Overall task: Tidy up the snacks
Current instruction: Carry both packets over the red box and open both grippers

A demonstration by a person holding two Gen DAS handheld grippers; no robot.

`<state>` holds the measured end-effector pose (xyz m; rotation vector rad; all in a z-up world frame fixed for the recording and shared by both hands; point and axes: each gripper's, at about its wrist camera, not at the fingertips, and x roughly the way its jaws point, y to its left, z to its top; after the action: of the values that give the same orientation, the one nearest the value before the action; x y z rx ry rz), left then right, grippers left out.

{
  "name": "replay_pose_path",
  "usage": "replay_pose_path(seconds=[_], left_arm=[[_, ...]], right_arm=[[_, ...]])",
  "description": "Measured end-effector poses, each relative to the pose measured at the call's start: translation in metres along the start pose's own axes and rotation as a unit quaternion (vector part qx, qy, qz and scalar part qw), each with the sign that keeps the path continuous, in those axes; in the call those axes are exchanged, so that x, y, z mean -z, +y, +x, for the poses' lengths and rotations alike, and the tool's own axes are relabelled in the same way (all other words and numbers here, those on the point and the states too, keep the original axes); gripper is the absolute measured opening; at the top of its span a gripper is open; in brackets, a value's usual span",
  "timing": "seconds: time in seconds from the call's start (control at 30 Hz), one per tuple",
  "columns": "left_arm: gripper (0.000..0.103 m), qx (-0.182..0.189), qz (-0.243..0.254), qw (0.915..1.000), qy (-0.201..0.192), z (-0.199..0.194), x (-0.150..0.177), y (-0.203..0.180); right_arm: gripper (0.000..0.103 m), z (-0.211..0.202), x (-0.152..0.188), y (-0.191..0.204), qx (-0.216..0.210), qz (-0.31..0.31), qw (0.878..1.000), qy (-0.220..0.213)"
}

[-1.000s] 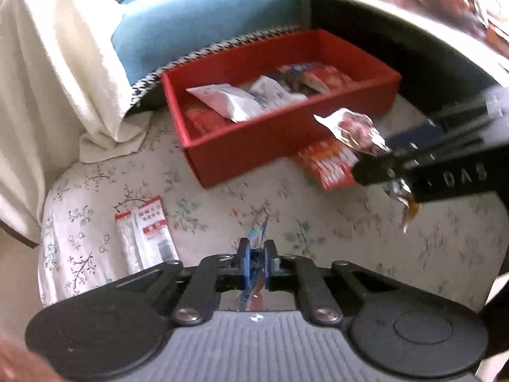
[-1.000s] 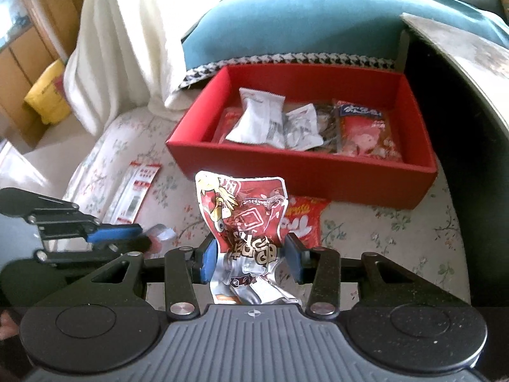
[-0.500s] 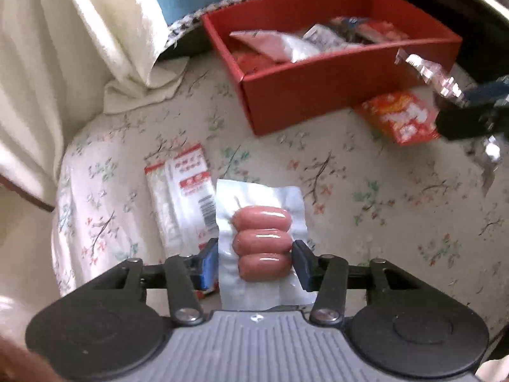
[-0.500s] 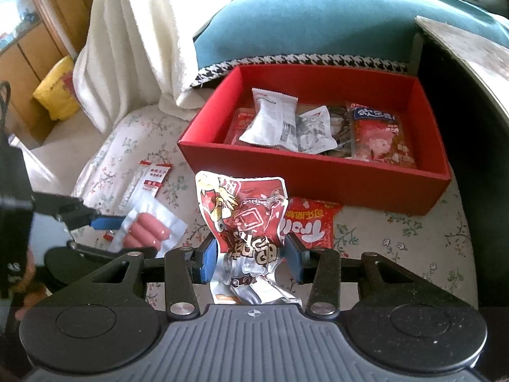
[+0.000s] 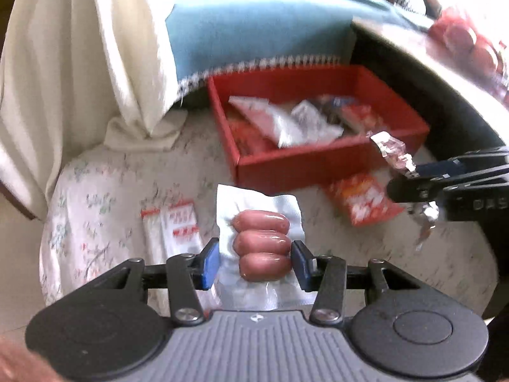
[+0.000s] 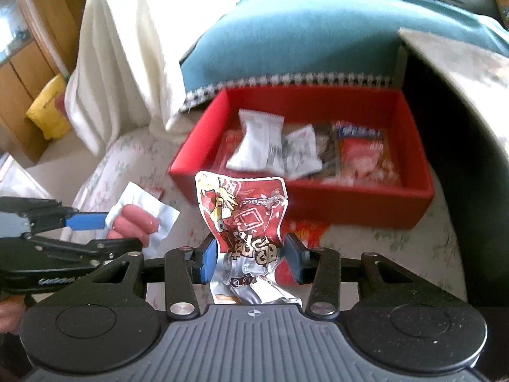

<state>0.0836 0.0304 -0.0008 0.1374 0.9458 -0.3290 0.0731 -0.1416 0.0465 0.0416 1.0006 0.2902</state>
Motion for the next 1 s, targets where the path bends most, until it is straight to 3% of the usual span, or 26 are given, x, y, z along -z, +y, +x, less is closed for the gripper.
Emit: replay_pose_path(seconds=[0.33, 0.6, 1.0], left_arm=[[0.04, 0.001, 0.0, 0.9982, -0.061, 0.01, -0.064, -0.014], [0.04, -0.025, 0.006, 0.9982, -0.055, 0.053, -0.094, -0.018], [0.04, -0.033, 0.003, 0.9983, -0.047, 0.087, -0.112, -0.012]], right_arm=[[0.052, 0.012, -0.042, -0.027, 0.029, 0.014, 0.999, -0.043], [0.052, 0.054, -0.074, -0.044, 0.049, 0.023, 0.998, -0.027], [0.053, 0.093, -0.087, -0.052, 0.087, 0.011, 0.996, -0.004]])
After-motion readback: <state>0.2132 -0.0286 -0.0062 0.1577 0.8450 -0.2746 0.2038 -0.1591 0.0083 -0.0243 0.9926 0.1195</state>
